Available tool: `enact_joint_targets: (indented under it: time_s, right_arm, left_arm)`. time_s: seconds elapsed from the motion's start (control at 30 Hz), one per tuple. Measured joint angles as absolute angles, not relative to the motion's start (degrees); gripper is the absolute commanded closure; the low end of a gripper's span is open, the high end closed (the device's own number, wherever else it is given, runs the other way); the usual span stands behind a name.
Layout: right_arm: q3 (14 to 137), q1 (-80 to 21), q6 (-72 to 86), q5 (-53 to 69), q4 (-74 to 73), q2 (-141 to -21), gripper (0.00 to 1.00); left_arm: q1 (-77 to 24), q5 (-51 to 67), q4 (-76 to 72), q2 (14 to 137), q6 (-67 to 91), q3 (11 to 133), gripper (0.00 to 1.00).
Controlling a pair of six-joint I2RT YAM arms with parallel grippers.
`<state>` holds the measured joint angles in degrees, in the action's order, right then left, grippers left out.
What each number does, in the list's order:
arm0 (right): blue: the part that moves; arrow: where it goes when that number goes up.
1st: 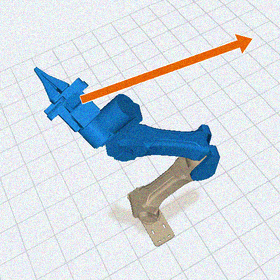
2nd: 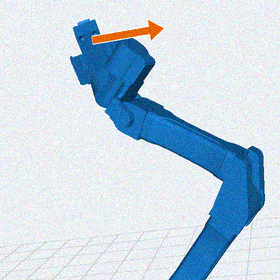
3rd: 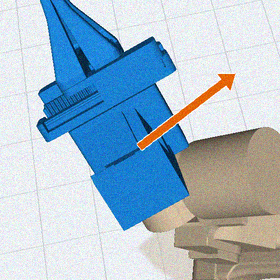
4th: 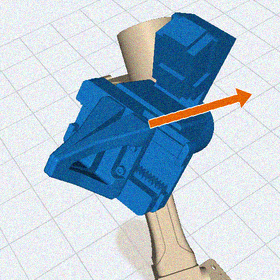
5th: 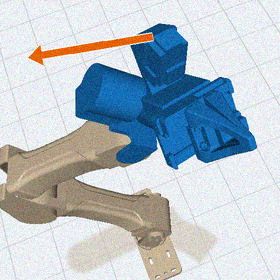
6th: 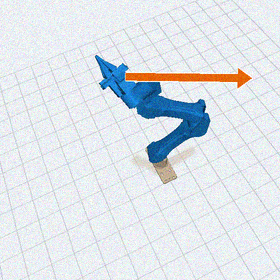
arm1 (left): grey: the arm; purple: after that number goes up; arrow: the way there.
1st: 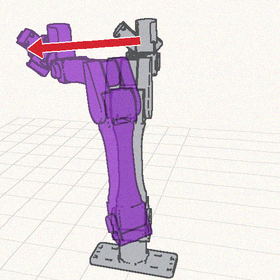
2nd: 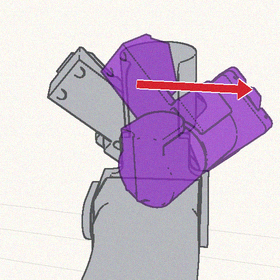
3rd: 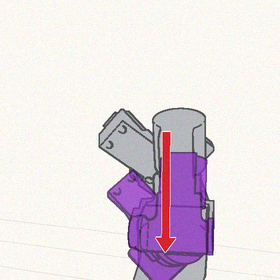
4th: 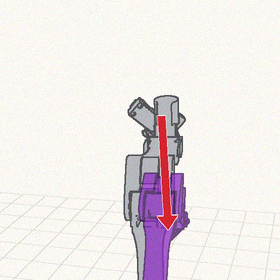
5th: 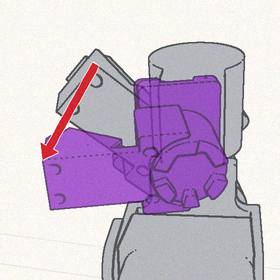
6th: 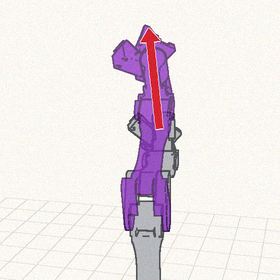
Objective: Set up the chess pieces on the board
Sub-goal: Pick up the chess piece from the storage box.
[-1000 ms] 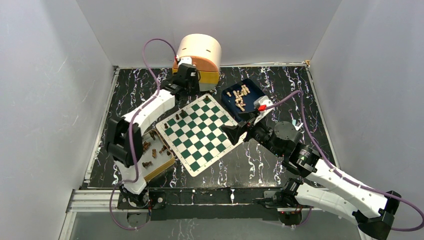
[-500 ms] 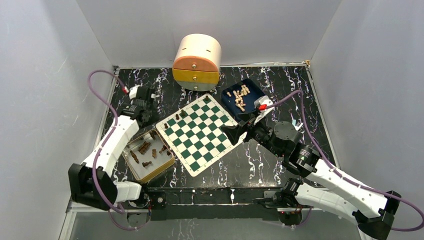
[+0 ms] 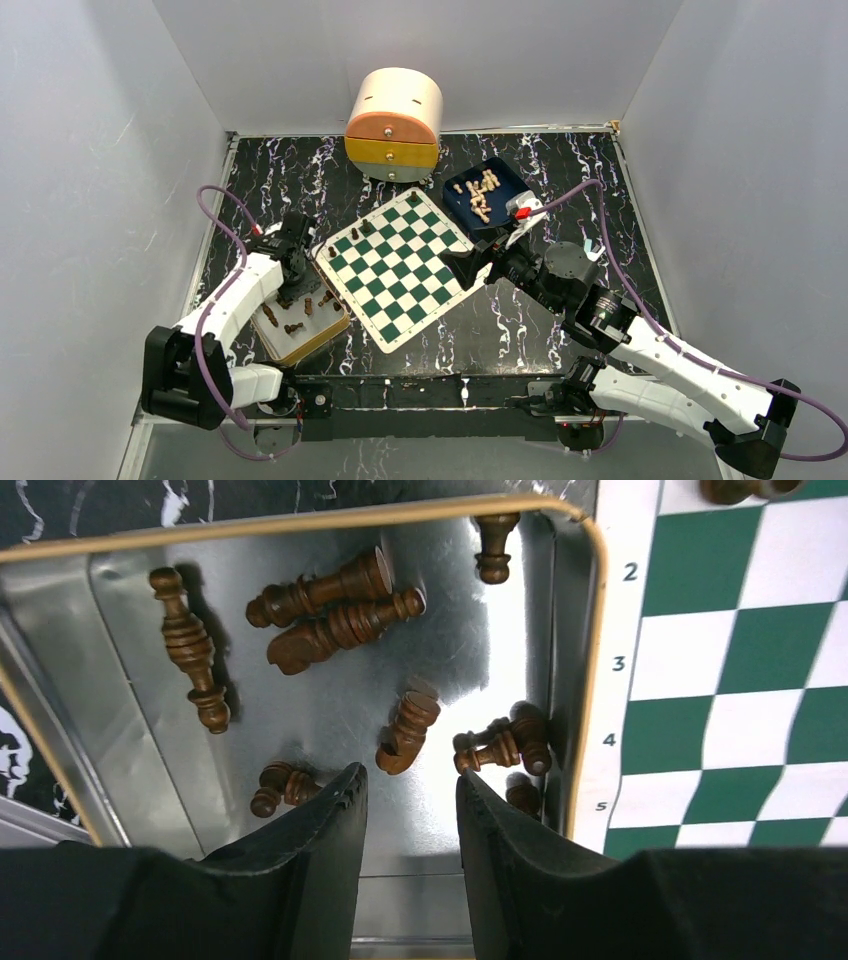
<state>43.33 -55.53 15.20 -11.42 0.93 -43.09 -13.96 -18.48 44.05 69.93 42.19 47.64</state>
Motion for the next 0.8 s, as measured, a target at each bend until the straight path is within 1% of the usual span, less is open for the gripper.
enact_joint_targets:
  time_s: [0.27,0.63,0.7,0.8]
  right_arm:
    - [43.33,-55.53,15.29,-11.44,0.93,-43.07,0.01]
    - [43.33,-55.53,15.7,-11.42,0.93,-43.07,0.01]
    - [43.33,-55.53,15.79,-11.42,0.93,-43.07,0.01]
    - [43.33,-55.53,16.14,-11.42,0.93,-43.07,0.01]
  left_arm:
    - [-13.93,-16.84,40.86,74.56,42.7,43.59,0.67]
    - [-13.61,-18.57,36.75,76.03,41.5,40.62,0.69]
    - [-13.61,-18.57,35.73,76.53,41.06,40.53,0.71]
    - [-13.61,-18.55,34.65,77.34,40.62,40.45,0.8]
